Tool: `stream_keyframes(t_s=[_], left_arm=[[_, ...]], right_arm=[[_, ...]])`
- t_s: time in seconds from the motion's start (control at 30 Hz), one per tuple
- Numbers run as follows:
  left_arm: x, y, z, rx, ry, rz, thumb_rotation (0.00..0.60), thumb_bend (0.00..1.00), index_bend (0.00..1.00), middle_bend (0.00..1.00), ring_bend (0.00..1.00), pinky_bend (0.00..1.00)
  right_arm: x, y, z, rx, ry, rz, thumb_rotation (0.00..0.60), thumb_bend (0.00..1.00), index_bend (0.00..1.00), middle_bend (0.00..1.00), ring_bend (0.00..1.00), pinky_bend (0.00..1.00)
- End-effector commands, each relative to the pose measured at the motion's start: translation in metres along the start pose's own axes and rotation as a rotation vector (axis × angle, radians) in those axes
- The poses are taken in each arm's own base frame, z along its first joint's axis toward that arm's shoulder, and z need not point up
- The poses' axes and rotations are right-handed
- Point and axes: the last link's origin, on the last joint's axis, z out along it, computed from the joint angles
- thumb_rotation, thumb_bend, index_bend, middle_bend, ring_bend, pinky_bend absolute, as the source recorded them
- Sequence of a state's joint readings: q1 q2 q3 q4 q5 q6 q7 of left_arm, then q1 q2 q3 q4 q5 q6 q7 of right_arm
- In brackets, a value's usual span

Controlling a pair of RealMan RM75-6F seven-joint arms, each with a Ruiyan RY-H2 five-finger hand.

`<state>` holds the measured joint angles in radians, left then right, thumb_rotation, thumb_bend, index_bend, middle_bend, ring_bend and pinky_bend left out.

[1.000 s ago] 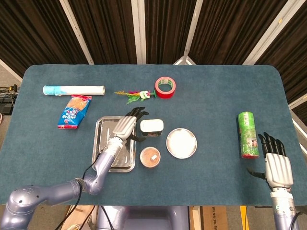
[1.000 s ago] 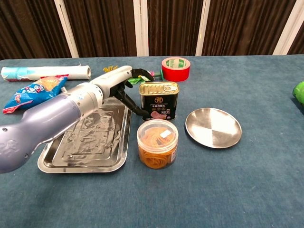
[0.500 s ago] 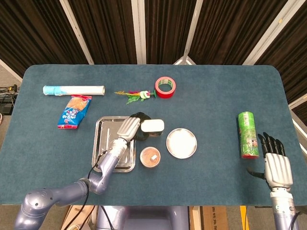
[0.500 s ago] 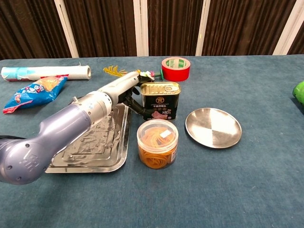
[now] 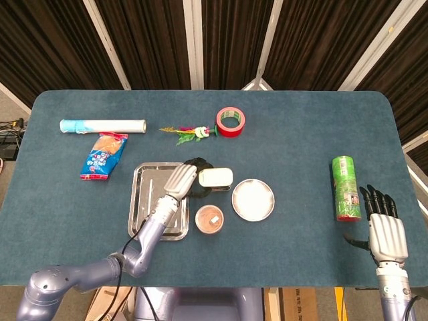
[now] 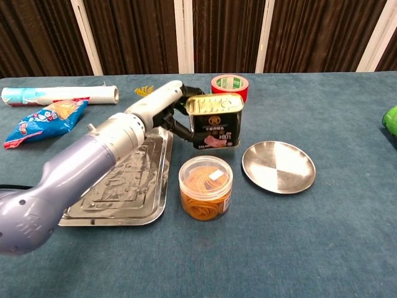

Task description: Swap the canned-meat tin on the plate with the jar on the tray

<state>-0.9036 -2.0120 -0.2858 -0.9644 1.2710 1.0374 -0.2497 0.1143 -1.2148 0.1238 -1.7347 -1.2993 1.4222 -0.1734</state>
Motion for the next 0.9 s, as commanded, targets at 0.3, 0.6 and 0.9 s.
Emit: stream_keyframes(t_s=[0.3,0.6,0.9], left_arm=[[0.069,-0.025,-0.039,-0.061,0.096,-0.047,0.600,0.60,0.47,0.44,0.20,0.23],[0.072,-0.068,-0.073,0.038,-0.017,-0.031,0.600,0.59,0.46,0.44,0.20,0.23],[0.060,-0.093,-0.092,0.091,-0.058,-0.030,0.600,0.58,0.46,0.44,0.20,0.22]], right_arm=[[0.000,-0.002,-0.002,0.004,0.001,0.002,0.600,0.00,0.00,0.00,0.00,0.00],[-0.003,-0.007,-0.003,0.013,-0.004,-0.008,0.600,0.00,0.00,0.00,0.00,0.00],[-0.004,-0.006,-0.002,0.009,-0.005,-0.012,0.600,0.00,0.00,0.00,0.00,0.00]])
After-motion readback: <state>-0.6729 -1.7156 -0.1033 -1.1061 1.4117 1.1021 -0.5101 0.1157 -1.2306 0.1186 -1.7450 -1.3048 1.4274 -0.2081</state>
